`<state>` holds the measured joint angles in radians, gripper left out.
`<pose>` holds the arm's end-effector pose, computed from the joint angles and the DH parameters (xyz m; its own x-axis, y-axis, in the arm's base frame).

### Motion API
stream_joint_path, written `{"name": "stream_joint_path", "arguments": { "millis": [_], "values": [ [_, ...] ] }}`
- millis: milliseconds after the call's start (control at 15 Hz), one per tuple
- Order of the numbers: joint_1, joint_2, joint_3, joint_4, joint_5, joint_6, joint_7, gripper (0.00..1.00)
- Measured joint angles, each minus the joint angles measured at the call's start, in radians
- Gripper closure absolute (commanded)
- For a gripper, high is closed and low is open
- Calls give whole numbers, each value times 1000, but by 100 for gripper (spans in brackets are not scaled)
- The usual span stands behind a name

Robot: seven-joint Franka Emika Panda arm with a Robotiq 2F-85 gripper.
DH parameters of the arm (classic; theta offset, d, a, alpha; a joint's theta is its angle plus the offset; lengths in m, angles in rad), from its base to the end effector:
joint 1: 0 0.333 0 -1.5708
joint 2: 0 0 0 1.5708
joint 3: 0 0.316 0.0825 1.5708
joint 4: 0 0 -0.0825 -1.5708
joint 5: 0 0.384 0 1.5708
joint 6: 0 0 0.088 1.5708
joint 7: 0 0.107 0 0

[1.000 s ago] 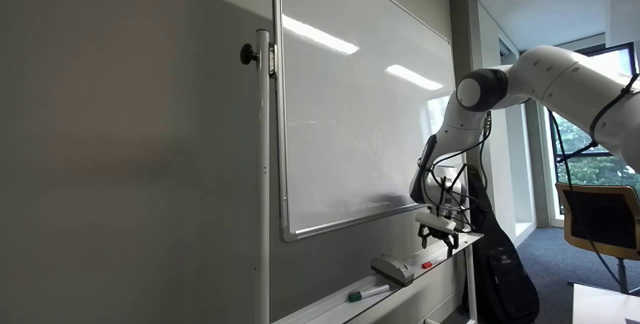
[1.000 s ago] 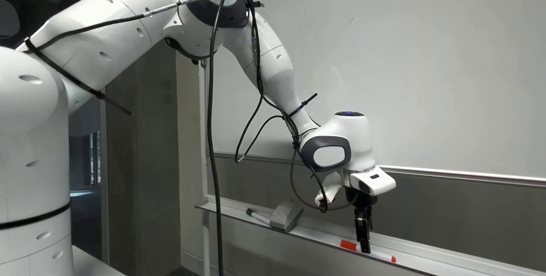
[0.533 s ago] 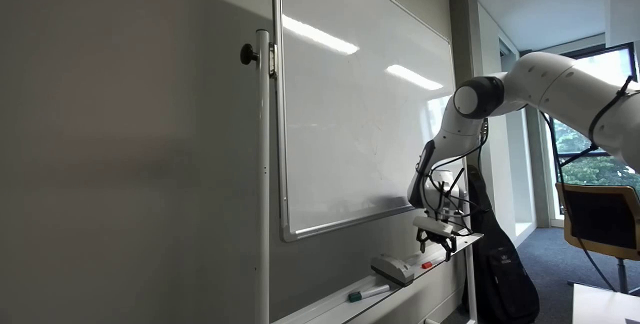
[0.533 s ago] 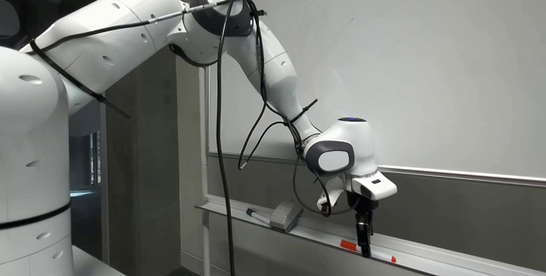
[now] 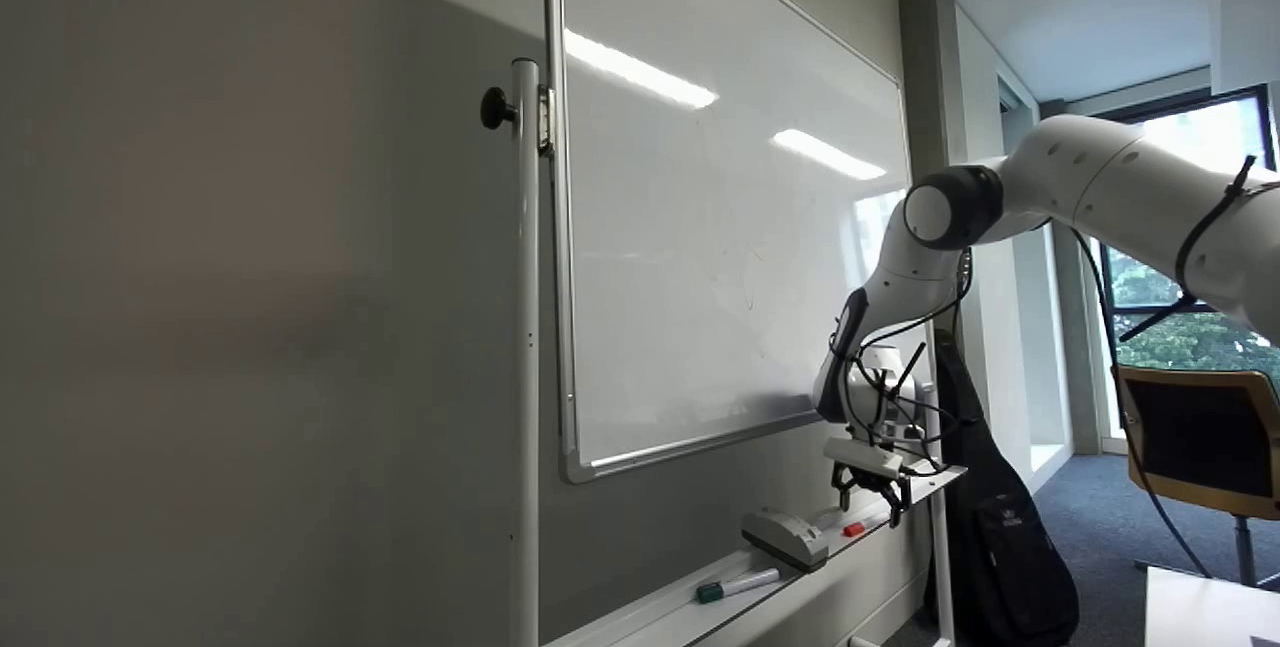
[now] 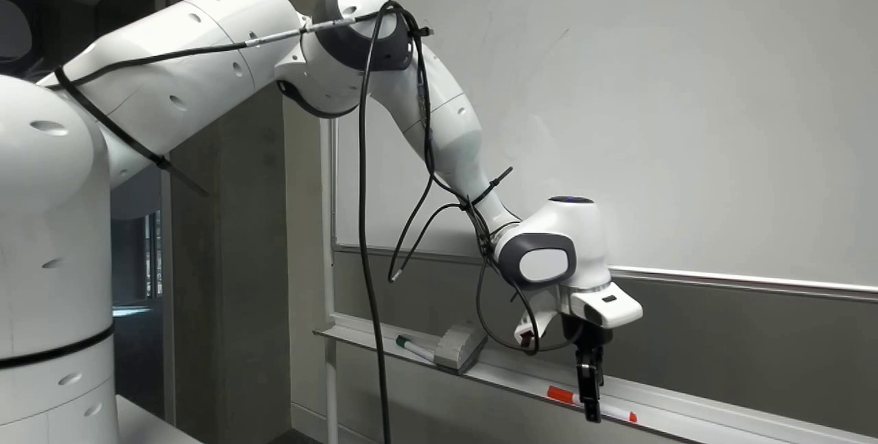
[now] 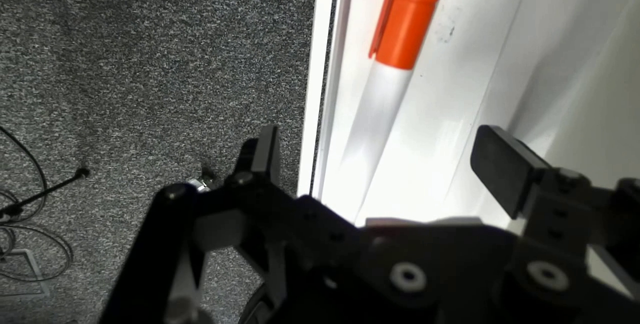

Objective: Move the orange marker slightly to the left

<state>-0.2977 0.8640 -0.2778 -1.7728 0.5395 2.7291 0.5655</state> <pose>0.5436 -0.3619 0.1001 0.0511 -0.9953 0.0822 -0.9885 -0.0622 -0.1381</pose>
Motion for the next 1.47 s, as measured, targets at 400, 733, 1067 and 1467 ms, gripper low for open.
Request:
{"name": "stream_joint_path", "arguments": {
  "millis": [400,733,1067,1467],
  "values": [
    [0,22,-14,20,-36,-13,33,0],
    [-1,27,-18,25,-48,-19,36,0],
    [-1,37,-21,33,-54,-20,36,18],
    [-1,42,-25,48,-57,-28,37,19]
  ]
}}
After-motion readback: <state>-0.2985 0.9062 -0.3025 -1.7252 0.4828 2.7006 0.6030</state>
